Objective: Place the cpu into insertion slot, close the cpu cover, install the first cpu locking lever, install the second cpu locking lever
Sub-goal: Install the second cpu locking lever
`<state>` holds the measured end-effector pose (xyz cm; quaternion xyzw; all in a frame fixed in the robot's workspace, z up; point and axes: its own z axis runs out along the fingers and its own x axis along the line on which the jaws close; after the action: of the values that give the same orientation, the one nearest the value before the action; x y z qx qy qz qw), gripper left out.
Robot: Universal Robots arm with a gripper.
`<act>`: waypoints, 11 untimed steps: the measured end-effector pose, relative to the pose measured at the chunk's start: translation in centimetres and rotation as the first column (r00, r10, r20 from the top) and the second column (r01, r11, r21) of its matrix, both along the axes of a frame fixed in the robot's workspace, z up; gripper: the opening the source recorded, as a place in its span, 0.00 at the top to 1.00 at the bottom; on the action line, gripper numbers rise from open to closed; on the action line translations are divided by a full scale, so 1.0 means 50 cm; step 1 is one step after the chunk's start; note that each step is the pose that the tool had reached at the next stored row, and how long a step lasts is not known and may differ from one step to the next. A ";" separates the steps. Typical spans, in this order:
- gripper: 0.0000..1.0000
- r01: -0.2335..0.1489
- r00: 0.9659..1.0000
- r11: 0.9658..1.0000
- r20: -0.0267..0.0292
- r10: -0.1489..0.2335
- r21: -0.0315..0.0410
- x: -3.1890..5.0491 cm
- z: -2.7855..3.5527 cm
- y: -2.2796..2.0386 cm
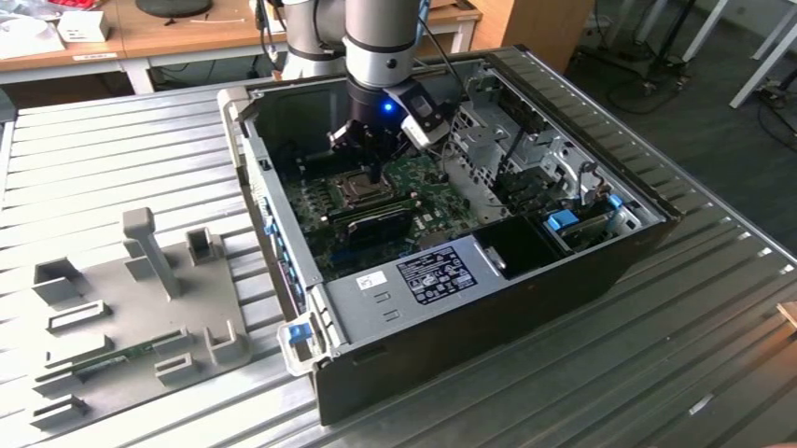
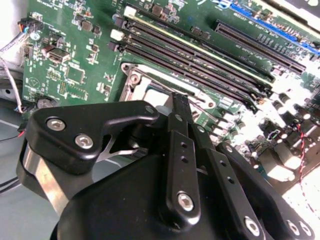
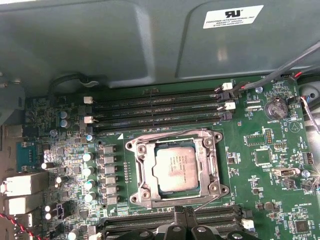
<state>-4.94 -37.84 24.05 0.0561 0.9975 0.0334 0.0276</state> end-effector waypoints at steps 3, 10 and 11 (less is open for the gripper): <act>0.90 0.000 1.000 1.000 0.000 0.000 0.000 0.000 0.000 -0.0001; 0.90 0.000 1.000 1.000 0.003 0.000 0.000 -0.007 0.000 -0.0001; 0.90 0.000 1.000 1.000 0.004 0.000 0.000 -0.009 0.000 -0.0001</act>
<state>-5.40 -37.84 24.04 0.0561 0.9974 0.0336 0.0295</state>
